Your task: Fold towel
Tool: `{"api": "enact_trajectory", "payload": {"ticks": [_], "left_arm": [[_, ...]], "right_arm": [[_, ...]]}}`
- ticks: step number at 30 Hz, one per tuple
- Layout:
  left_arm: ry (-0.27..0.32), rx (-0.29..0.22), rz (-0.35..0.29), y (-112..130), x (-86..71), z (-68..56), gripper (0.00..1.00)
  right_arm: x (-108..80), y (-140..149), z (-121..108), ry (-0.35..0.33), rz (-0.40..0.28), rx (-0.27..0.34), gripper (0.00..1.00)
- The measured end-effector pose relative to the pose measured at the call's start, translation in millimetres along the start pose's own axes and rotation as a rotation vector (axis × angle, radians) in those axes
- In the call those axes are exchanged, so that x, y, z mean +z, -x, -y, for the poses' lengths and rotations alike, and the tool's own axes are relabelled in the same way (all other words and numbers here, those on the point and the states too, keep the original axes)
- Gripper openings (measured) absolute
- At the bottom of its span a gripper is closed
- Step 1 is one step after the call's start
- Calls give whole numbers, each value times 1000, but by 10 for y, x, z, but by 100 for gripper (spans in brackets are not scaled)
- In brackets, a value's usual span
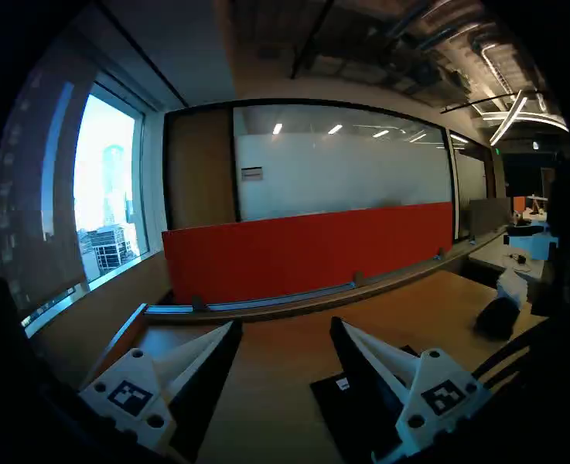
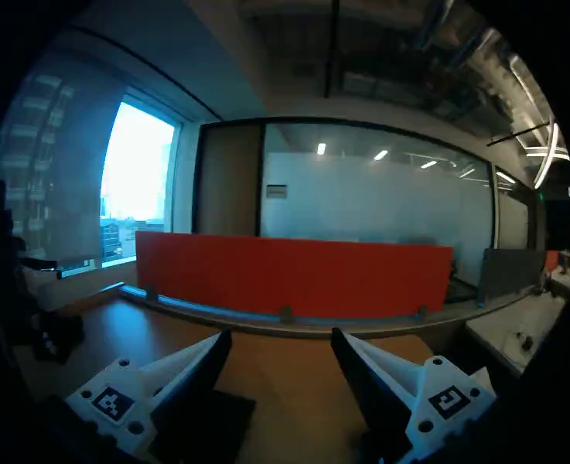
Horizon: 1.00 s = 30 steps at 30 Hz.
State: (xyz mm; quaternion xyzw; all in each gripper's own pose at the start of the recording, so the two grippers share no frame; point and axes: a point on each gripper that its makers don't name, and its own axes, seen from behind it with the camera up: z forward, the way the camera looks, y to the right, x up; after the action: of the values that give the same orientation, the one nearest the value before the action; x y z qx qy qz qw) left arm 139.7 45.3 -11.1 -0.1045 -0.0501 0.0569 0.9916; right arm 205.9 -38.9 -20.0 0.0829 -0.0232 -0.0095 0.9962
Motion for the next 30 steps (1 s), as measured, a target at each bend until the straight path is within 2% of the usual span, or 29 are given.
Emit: {"api": "enact_trajectory", "payload": {"ticks": [8, 18, 23, 30], "left_arm": [[122, 44, 49, 84, -38, -243, 84], [263, 121, 153, 383, -53, -546, 84], [299, 104, 176, 465, -66, -637, 84], [306, 93, 201, 633, -51, -663, 84]], "right_arm": [[17, 26, 271, -123, 63, -47, 99], [-60, 328, 536, -271, 203, -150, 99], [-103, 447, 637, -324, 247, -190, 99], [-121, 632, 718, -363, 281, -203, 100]]}}
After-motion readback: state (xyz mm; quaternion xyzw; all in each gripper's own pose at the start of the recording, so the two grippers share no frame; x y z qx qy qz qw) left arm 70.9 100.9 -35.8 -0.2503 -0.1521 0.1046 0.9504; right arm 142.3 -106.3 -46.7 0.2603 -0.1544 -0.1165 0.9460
